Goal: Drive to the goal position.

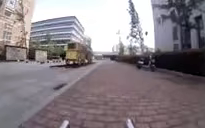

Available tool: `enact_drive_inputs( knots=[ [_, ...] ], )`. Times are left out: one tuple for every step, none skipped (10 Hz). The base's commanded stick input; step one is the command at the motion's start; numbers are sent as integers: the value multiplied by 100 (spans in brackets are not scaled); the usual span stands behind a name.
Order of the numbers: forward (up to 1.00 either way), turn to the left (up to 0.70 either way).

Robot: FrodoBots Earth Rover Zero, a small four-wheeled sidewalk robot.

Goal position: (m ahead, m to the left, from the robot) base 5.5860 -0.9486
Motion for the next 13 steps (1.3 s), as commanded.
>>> enact_drive_inputs(
  knots=[
    [70, -14],
    [70, -14],
    [70, -14],
    [70, -14],
    [70, -14],
    [70, -14],
    [70, -14],
    [70, -14],
    [70, -14],
    [70, -14],
    [70, -14],
    [70, -14],
    [70, -14]
  ],
)
